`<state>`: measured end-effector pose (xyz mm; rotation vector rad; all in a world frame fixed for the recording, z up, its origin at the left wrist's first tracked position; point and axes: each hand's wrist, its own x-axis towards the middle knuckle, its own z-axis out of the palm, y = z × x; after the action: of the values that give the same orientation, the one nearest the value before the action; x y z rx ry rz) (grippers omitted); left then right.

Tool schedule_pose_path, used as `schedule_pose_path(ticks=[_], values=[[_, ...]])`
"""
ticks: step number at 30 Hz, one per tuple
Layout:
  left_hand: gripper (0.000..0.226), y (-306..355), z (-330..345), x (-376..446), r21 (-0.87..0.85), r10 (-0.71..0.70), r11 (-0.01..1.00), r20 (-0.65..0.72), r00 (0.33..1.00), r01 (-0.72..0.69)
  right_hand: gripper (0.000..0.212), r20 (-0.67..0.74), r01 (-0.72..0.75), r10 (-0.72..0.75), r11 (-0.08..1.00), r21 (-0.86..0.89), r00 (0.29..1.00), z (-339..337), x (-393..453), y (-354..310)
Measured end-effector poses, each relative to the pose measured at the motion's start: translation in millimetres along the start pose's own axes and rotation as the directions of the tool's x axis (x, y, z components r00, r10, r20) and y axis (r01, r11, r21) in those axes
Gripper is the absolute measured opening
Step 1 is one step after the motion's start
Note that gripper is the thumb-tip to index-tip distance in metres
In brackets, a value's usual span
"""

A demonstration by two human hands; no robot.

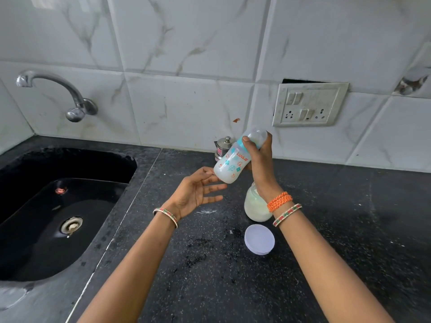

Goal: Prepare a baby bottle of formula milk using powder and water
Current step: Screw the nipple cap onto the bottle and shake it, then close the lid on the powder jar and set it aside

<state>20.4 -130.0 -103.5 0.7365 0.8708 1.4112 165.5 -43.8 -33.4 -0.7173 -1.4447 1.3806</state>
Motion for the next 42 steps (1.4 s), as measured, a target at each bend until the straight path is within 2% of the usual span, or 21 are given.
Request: schedule_pose_path(ticks=[2,4,6,7,8,10,11,12,14,15,18,19,20,22,25,29,34,36,38,39,42], values=[[0.021,0,0,-1,-0.002,0.006,1.0,-0.011,1.0,-0.006,0.05,0.062,0.019,-0.018,1.0,-0.017,0.998,-3,0,-2],[0.019,0,0,-3,-0.005,0.008,1.0,-0.002,1.0,-0.008,0.061,0.159,0.057,-0.031,0.985,-0.164,0.987,-6,1,-5],[0.023,2,1,-6,-0.031,0.001,1.0,0.041,0.999,0.0,0.072,0.115,0.144,-0.12,0.962,-0.233,0.986,-12,1,-11],[0.028,5,2,-7,-0.038,0.005,0.999,0.058,0.998,-0.003,0.075,-0.008,0.202,-0.206,0.967,-0.155,0.979,-14,3,-17],[0.031,8,2,-7,-0.026,0.016,1.0,0.058,0.998,-0.015,0.076,-0.202,0.262,-0.254,0.965,0.014,0.946,-14,5,-26],[0.029,16,1,-7,0.037,0.032,0.999,0.004,0.999,-0.033,0.074,-0.581,0.429,-0.151,0.821,0.377,0.8,-15,11,-41],[0.028,18,-2,-7,0.059,0.03,0.998,-0.047,0.998,-0.027,0.072,-0.667,0.493,-0.101,0.755,0.432,0.739,-16,15,-42],[0.027,19,-7,-7,0.061,0.018,0.998,-0.102,0.995,-0.012,0.07,-0.666,0.486,-0.108,0.769,0.415,0.738,-14,14,-46],[0.026,19,-17,-5,0.038,-0.014,0.999,-0.195,0.981,0.022,0.063,-0.47,0.329,-0.169,0.901,0.283,0.866,-6,6,-39],[0.026,19,-22,-6,0.037,-0.021,0.999,-0.232,0.973,0.03,0.06,-0.413,0.285,-0.164,0.925,0.25,0.896,-3,2,-28],[0.025,14,-35,-10,0.017,-0.002,1.0,-0.299,0.954,0.008,0.054,-0.531,0.288,-0.044,0.876,0.386,0.846,0,2,-9],[0.024,11,-38,-12,0.003,-0.006,1.0,-0.305,0.952,0.007,0.052,-0.484,0.241,-0.063,0.918,0.315,0.873,1,1,-3],[0.024,9,-40,-14,0.009,-0.016,1.0,-0.307,0.951,0.02,0.053,-0.349,0.161,-0.097,0.974,0.158,0.932,3,1,6],[0.024,3,-44,-15,0.077,-0.034,0.995,-0.34,0.94,0.064,0.058,-0.056,0.061,-0.073,0.981,-0.186,0.996,10,-4,32],[0.02,-5,-48,-14,0.14,-0.034,0.986,-0.391,0.92,0.096,0.062,0.093,0.013,0.02,0.939,-0.345,0.995,26,-15,63],[0.018,-11,-56,-18,0.174,-0.065,0.973,-0.427,0.902,0.153,0.055,0.224,0.031,0.11,0.838,-0.545,0.968,42,-20,89],[0.018,-16,-60,-22,0.165,-0.071,0.973,-0.445,0.893,0.16,0.052,0.233,0.042,0.149,0.755,-0.654,0.961,44,-23,96],[0.018,-20,-56,-23,0.162,-0.074,0.973,-0.452,0.889,0.164,0.059,0.216,0.023,0.176,0.724,-0.69,0.961,43,-24,90],[0.016,-29,-49,-24,0.161,-0.08,0.972,-0.461,0.884,0.172,0.077,0.184,0.006,0.206,0.651,-0.759,0.961,38,-27,78],[0.016,-35,-44,-25,0.157,-0.091,0.971,-0.452,0.887,0.18,0.08,0.162,0.013,0.216,0.562,-0.827,0.963,31,-30,71],[0.015,-57,-25,-25,0.133,-0.159,0.965,-0.386,0.909,0.225,0.057,0.112,0.089,0.335,0.083,-0.993,0.936,-4,-50,50]])
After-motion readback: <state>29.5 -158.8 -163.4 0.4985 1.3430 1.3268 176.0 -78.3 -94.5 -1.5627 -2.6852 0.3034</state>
